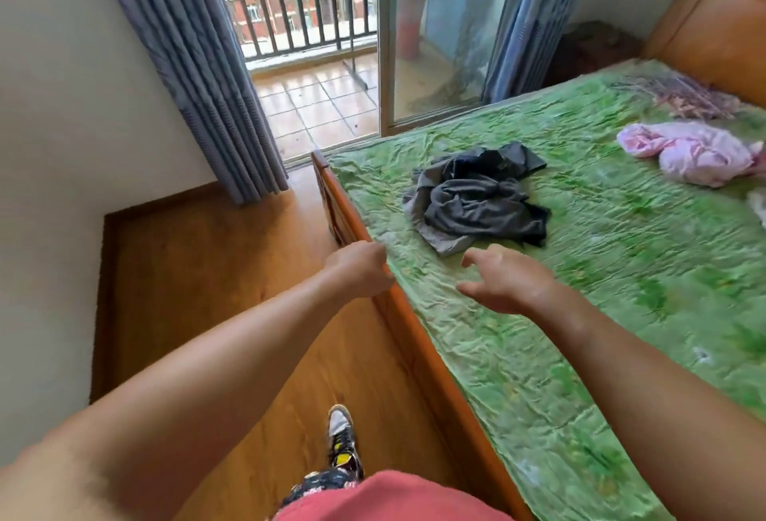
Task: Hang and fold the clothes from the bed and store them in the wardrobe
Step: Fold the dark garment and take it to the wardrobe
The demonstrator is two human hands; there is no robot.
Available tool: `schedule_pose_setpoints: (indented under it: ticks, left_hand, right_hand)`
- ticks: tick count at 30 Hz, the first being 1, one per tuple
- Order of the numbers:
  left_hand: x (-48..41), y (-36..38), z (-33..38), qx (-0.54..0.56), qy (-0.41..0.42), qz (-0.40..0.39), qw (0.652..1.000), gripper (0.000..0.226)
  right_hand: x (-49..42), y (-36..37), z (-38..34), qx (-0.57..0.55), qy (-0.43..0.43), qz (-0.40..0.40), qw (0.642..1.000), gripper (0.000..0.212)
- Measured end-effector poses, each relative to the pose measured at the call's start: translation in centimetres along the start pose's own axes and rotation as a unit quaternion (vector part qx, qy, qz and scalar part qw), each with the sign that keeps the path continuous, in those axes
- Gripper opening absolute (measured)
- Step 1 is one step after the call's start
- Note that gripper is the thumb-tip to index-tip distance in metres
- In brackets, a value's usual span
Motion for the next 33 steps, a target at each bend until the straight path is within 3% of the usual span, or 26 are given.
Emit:
schedule_pose_setpoints:
  ticks: [7,16,21,27,33]
  left_hand:
    - [-11.6,-3.8,0.4,-0.053,0.092,-0.02,0.994,0.037]
    - [-21.5,-3.0,4.0,-0.09,0.174,-0.058,0.979,0.039]
    - [-27.7,-2.7,7.4,-0.108,0.21,-0.062,0.97,0.037]
    - [-35.7,-1.6,11.4,-0.13,0.219,-0.09,0.963,0.018]
    - [-42.1,2.2,12.9,-0.17,0.221,-0.142,0.95,0.019]
  right_hand:
    - [-5.2,-2.6,1.9,-0.044,0.125,-0.005,0.991,0.055]
    - [-9.4,-2.8,7.1,-0.099,0.219,-0.022,0.97,0.054]
    - [-14.0,-2.0,12.0,-0.13,0.243,-0.031,0.961,0.054]
    - [-21.8,-1.0,18.3,-0.16,0.247,-0.037,0.955,0.051]
    - [-27.5,3.3,21.5,-0.202,0.248,-0.061,0.946,0.048]
Point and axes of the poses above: each hand's wrist, its own x-axis away from the middle knuckle, its own y-axis out of the palm, z = x × y, the point moved 9 cm from there along -x, towards the middle knuckle, and after that the axes turned 7 degrees about -y, right-handed, at the moved point
